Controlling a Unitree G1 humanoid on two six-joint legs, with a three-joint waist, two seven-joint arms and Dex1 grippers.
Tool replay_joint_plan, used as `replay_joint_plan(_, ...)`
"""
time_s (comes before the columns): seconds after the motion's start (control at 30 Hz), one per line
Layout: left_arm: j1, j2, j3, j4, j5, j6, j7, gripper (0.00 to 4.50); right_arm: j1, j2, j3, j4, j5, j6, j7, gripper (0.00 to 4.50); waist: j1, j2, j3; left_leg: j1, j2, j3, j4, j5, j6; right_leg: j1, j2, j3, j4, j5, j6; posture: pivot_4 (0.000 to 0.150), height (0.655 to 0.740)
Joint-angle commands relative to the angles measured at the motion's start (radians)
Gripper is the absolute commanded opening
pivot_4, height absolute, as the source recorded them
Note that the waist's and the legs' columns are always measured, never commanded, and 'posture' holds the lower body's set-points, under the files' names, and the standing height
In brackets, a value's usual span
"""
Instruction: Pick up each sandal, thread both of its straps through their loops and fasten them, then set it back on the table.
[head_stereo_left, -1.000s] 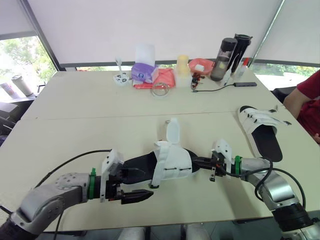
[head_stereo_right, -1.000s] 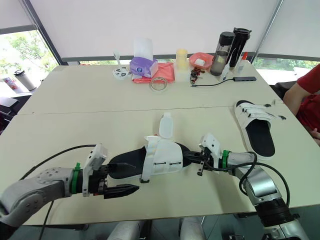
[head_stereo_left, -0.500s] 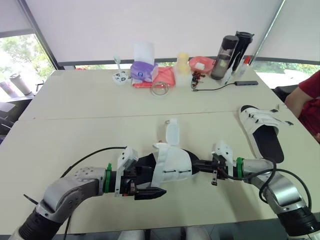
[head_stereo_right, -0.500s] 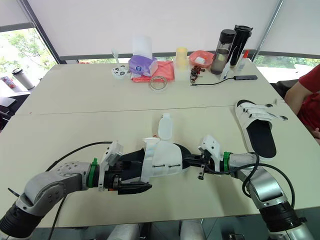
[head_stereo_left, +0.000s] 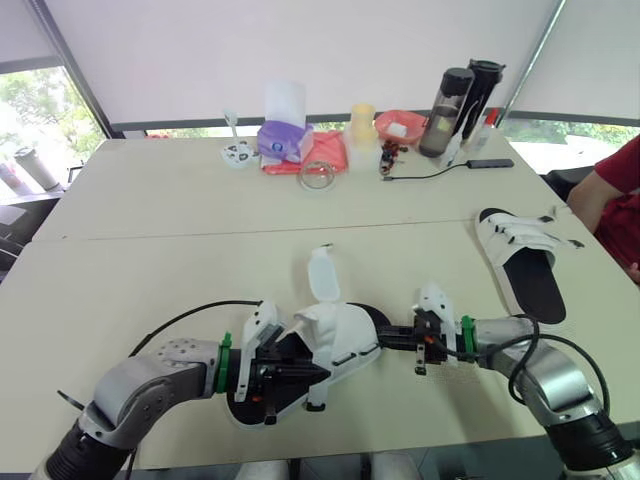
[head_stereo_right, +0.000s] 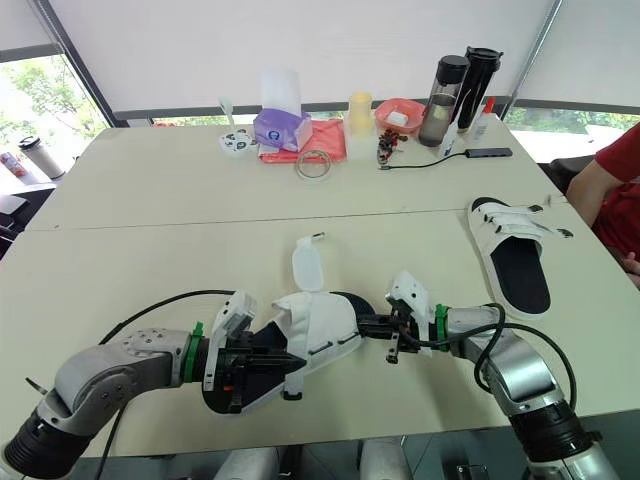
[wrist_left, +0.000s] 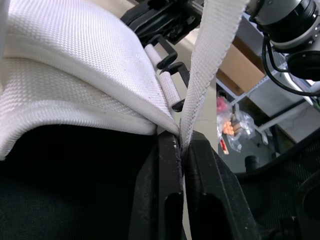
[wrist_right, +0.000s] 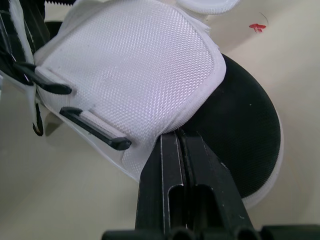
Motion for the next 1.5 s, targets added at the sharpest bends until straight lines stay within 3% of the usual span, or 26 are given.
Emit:
replay_joint_plan(0.03,-0.086,-0.003,0.093,0.122,0.052,-0.092,-0.044,0.05,0.021,0.021,0.045,-0.011,0.003,0.006,0.002,0.0,0.002,0.0,0.0,0.0,0.0,0.0,0.0,0.0,0.0,0.0,0.0,0.0,0.0,0.0,0.0,0.15,0.74)
replay_joint_plan(0.4,-0.284,-0.151,0.006,0.425,0.293,-0.325,-0.18,0.05,0.039,0.015,0.066,-0.011,-0.015,0.001,-0.017,0.0,0.006,-0.001,0.0,0.0,-0.002,-0.001,0.001,0.001,0.0,0.002,0.0,-0.003,-0.003,0.001,0.0,0.15,0.74)
replay_joint_plan(0.73,-0.265,-0.039,0.032,0.441,0.253,-0.192,-0.388,0.05,0.048,0.016,0.051,0.002,-0.022,-0.013,-0.049,0.0,0.0,0.0,0.0,0.0,-0.002,-0.002,0.001,0.001,0.0,0.001,0.0,-0.003,-0.001,0.001,0.001,0.15,0.74)
replay_joint_plan(0.83,-0.256,-0.049,0.046,0.417,0.226,-0.148,-0.383,0.92,0.043,0.009,0.062,0.02,-0.043,-0.039,-0.048,0.0,0.0,0.0,0.0,0.0,-0.002,-0.002,0.001,0.001,0.0,0.002,0.0,-0.003,0.0,0.001,0.001,0.15,0.74)
replay_joint_plan(1.03,-0.236,-0.057,0.054,0.372,0.224,-0.118,-0.358,3.74,0.02,0.007,0.053,0.06,-0.058,-0.078,-0.056,0.0,0.0,0.0,0.0,0.002,-0.001,-0.002,0.001,0.001,0.0,0.003,0.0,-0.003,0.0,0.001,0.0,0.15,0.74)
replay_joint_plan(1.47,-0.229,-0.025,0.11,0.36,0.19,-0.081,-0.38,3.74,0.001,-0.002,0.059,0.108,-0.07,-0.118,-0.054,0.0,0.001,0.0,0.0,0.007,-0.001,-0.002,0.001,0.0,-0.002,0.005,0.0,-0.003,0.0,0.001,0.0,0.15,0.74)
replay_joint_plan(1.5,-0.229,-0.027,0.11,0.362,0.193,-0.084,-0.38,3.5,0.002,-0.002,0.06,0.108,-0.07,-0.119,-0.054,0.0,0.001,0.0,0.0,0.008,-0.001,-0.002,0.001,0.0,-0.002,0.005,0.0,-0.003,0.0,0.001,0.0,0.15,0.74)
